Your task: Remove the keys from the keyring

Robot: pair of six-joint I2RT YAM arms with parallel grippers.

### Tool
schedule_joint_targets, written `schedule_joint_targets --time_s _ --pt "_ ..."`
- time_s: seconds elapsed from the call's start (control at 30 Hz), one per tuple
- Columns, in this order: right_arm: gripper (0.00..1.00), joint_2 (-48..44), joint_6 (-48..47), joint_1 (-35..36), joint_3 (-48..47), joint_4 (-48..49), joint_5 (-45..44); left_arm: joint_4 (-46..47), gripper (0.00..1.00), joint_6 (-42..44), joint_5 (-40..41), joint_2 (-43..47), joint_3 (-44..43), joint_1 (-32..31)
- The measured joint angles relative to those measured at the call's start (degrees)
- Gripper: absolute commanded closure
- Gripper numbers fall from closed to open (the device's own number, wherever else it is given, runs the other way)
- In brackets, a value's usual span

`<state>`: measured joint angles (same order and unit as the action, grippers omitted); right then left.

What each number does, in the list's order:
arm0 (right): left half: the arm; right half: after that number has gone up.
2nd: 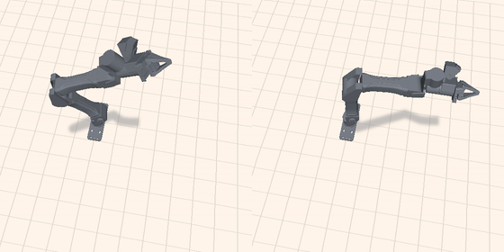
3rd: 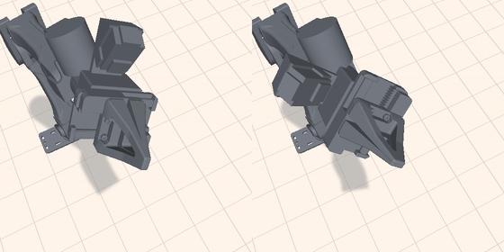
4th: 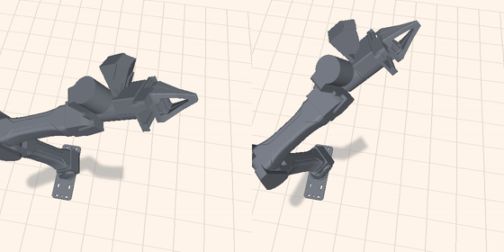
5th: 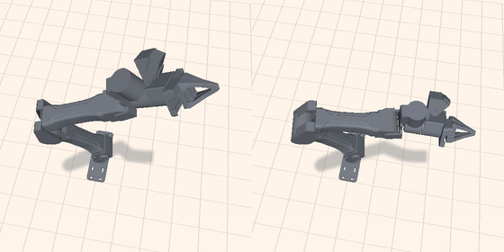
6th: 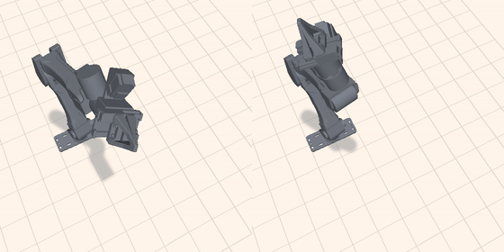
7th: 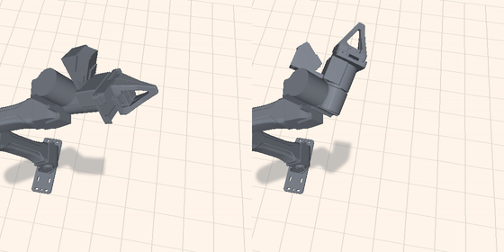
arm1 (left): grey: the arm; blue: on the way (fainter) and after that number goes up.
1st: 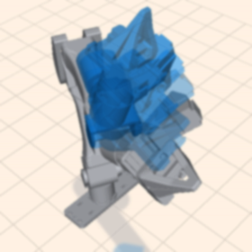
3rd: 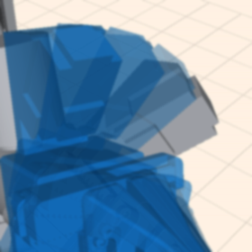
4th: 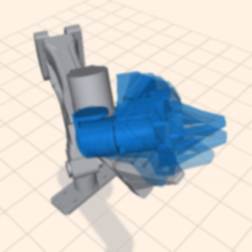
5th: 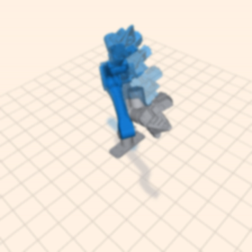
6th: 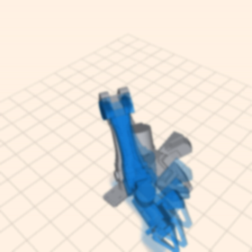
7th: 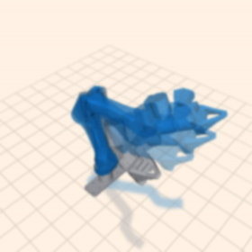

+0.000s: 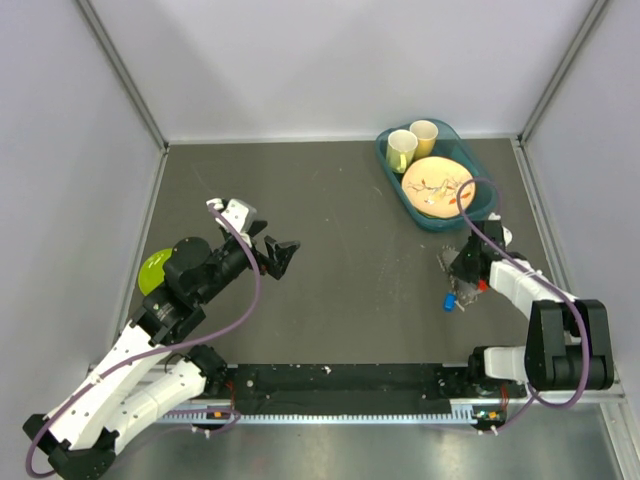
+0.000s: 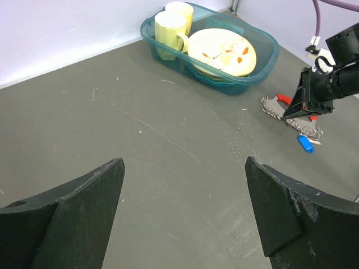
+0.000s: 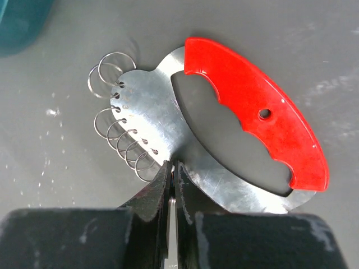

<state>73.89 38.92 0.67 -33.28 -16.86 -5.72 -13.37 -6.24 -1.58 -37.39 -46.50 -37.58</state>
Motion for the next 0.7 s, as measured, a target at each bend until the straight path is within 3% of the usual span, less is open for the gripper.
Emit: schedule_joint_targets --time_s 0.2,0.43,0.7 --pt "1.0 -0.9 -4.7 3.5 1.8 2.9 7.6 0.0 0.09 0.0 0.0 -0.4 0.0 0.0" --pt "1.0 -3.1 -6.4 17.7 2.6 4.3 12.6 -0.1 0.13 -1.7 3.1 -0.8 0.0 0.0" --pt "1.0 -3.9 -6.1 30.8 3.0 10.0 16.0 -2.1 0.14 -15.6 6.3 -4.3 3.5 0.0"
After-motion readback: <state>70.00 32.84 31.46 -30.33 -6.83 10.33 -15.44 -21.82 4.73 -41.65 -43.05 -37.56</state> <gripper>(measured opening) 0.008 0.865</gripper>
